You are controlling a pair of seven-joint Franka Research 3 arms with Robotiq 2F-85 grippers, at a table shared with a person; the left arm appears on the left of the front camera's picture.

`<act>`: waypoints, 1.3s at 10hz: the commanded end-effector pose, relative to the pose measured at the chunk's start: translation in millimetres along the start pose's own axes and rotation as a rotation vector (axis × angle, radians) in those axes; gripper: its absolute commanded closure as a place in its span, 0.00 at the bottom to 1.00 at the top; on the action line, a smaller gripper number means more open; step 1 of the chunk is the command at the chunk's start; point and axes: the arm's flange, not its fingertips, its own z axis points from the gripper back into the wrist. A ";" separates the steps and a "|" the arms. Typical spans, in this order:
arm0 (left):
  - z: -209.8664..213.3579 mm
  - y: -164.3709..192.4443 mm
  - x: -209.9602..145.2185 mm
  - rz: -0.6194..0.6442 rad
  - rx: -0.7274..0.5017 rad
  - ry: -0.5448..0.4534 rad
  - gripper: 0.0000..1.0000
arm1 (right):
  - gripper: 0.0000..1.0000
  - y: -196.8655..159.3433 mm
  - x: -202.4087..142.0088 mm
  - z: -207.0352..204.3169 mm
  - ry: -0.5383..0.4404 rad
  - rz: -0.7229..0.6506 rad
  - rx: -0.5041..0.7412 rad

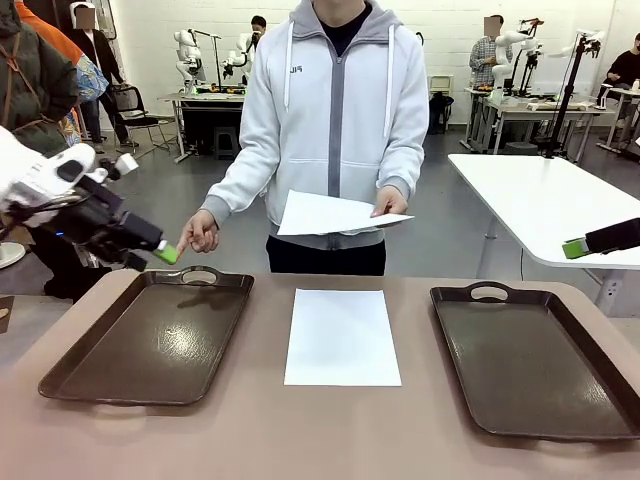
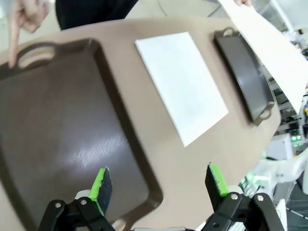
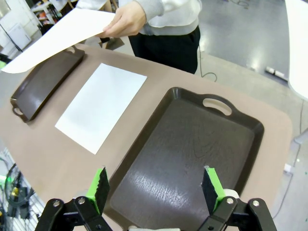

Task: Sort the A4 documents.
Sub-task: Receive the A4 Paper.

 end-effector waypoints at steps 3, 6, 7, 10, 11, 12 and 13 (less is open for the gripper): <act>-55.6 18.6 80.6 0.037 -0.186 -0.073 0.00 | 0.00 -0.9 -0.7 -2.1 -0.003 -0.005 0.013; -78.4 19.3 123.1 0.149 -0.346 -0.112 0.00 | 0.00 -0.9 -0.7 -2.1 -0.003 -0.005 0.013; -91.1 13.1 132.1 0.168 -0.388 -0.105 0.00 | 0.00 -0.9 -0.7 -2.1 -0.003 -0.005 0.013; -128.3 5.9 142.6 0.243 -0.477 -0.053 0.00 | 0.00 -0.9 -0.7 -2.1 -0.003 -0.005 0.013; -140.1 2.6 142.0 0.286 -0.499 -0.021 0.00 | 0.00 -0.9 -0.7 -2.1 -0.003 -0.005 0.013; -147.3 0.2 139.1 0.327 -0.515 -0.013 0.00 | 0.00 -0.9 -0.7 -2.1 -0.003 -0.005 0.013; -151.7 0.3 138.0 0.375 -0.547 -0.020 0.00 | 0.00 -0.9 -0.7 -2.1 -0.003 -0.005 0.013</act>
